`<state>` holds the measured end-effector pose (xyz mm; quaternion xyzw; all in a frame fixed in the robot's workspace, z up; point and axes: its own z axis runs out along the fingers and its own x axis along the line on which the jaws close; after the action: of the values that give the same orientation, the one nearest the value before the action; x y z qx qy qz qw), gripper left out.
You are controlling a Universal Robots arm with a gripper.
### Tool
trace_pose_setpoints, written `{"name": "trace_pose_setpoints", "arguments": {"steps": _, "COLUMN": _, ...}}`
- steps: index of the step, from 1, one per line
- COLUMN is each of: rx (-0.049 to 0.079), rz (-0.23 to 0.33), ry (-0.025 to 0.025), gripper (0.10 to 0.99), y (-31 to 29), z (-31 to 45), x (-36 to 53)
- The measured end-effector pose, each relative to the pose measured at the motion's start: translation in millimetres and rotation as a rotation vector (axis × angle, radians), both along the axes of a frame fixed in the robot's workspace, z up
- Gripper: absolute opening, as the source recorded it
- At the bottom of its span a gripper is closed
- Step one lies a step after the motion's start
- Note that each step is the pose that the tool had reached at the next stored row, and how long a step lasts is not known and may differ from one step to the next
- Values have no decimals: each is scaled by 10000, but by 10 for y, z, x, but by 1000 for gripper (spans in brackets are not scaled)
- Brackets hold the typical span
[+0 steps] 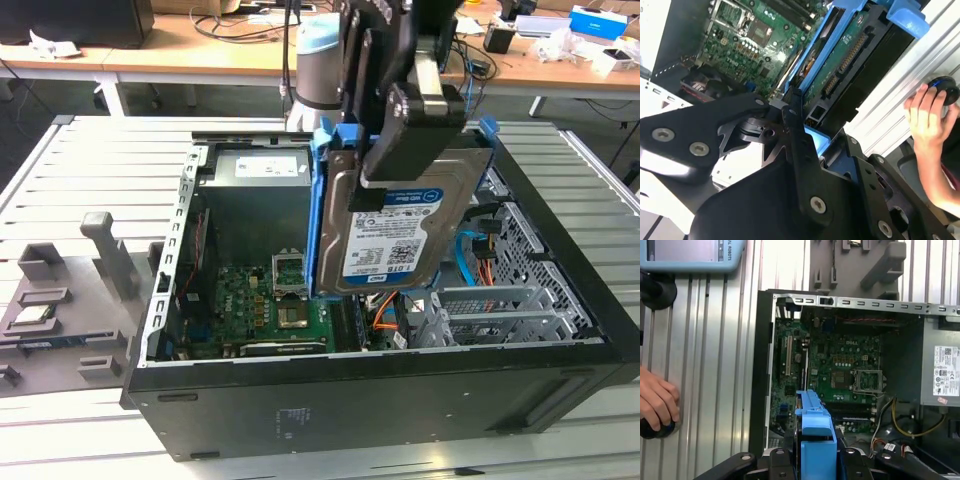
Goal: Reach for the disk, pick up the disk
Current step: 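Pick up the disk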
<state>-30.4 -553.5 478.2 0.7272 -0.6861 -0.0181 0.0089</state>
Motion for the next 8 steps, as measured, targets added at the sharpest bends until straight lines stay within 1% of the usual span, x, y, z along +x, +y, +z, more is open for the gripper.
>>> {"name": "trace_pose_setpoints", "arguments": {"steps": 1, "rx": -2, "rz": -1, "ry": 0, "gripper": 369, "y": 0, "z": -2, "x": 32}}
{"name": "trace_pose_setpoints", "arguments": {"steps": 2, "rx": -4, "rz": -2, "ry": 1, "gripper": 369, "y": -1, "z": -7, "x": 100}}
{"name": "trace_pose_setpoints", "arguments": {"steps": 3, "rx": -9, "rz": -4, "ry": 1, "gripper": 369, "y": -3, "z": -10, "x": 138}}
{"name": "trace_pose_setpoints", "arguments": {"steps": 7, "rx": -10, "rz": -108, "ry": 1, "gripper": 369, "y": -19, "z": -31, "x": 198}}
{"name": "trace_pose_setpoints", "arguments": {"steps": 8, "rx": -13, "rz": -110, "ry": 1, "gripper": 369, "y": -20, "z": -32, "x": 239}}
